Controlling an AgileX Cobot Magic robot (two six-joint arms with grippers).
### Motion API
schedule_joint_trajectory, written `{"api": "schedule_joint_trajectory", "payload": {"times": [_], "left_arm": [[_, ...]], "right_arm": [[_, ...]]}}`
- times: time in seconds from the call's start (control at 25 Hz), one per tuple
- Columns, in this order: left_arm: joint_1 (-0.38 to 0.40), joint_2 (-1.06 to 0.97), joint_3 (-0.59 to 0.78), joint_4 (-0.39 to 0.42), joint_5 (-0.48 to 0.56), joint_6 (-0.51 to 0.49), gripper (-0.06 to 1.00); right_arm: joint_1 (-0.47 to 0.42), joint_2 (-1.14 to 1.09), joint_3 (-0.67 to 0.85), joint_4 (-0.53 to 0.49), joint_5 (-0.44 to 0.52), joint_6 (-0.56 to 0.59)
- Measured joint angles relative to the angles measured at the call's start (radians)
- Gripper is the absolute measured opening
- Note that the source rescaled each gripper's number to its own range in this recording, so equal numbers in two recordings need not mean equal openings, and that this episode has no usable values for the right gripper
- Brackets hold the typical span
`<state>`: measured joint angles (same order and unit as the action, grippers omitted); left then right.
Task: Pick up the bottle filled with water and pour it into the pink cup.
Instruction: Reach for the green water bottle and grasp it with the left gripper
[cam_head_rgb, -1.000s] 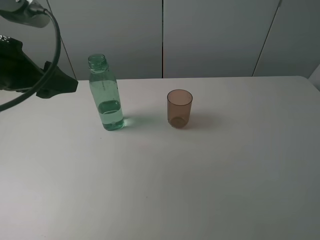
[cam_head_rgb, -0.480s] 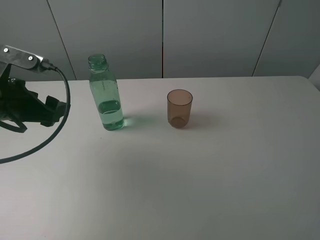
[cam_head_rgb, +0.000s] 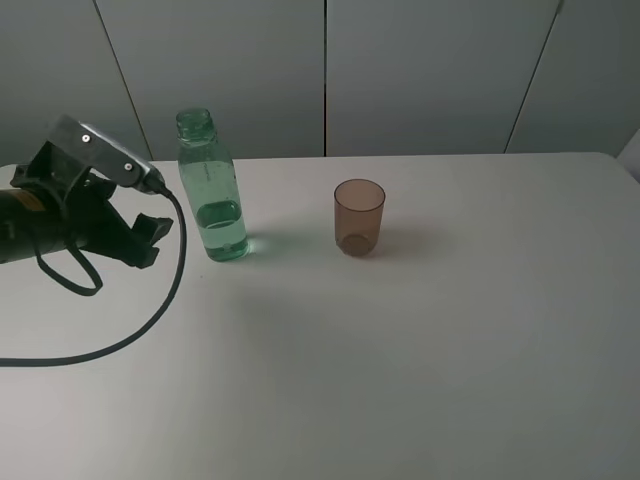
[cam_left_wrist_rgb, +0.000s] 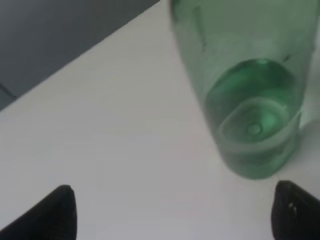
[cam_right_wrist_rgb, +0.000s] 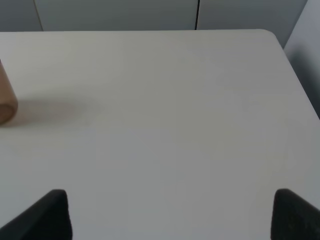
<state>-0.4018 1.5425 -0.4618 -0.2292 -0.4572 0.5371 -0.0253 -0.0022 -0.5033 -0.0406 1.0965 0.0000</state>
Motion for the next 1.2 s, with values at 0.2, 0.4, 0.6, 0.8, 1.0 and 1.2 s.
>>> {"api": "schedule_joint_trajectory", "payload": {"times": [0.2, 0.4, 0.6, 0.8, 1.0, 1.2], "left_arm": [[-0.017, 0.062, 0.0, 0.098, -0.102, -0.091, 1.0], [-0.017, 0.119, 0.0, 0.098, -0.195, -0.116, 1.0], [-0.017, 0.189, 0.0, 0.098, -0.282, -0.164, 1.0], [-0.017, 0.25, -0.002, 0.102, -0.363, -0.193, 1.0], [-0.017, 0.333, -0.002, 0.122, -0.486, -0.233, 1.0], [-0.017, 0.422, -0.002, 0.158, -0.615, -0.272, 1.0]], "right_arm": [[0.0, 0.0, 0.0, 0.0, 0.0, 0.0], [0.0, 0.0, 0.0, 0.0, 0.0, 0.0], [0.0, 0.0, 0.0, 0.0, 0.0, 0.0], [0.0, 0.0, 0.0, 0.0, 0.0, 0.0], [0.0, 0.0, 0.0, 0.0, 0.0, 0.0], [0.0, 0.0, 0.0, 0.0, 0.0, 0.0]]}}
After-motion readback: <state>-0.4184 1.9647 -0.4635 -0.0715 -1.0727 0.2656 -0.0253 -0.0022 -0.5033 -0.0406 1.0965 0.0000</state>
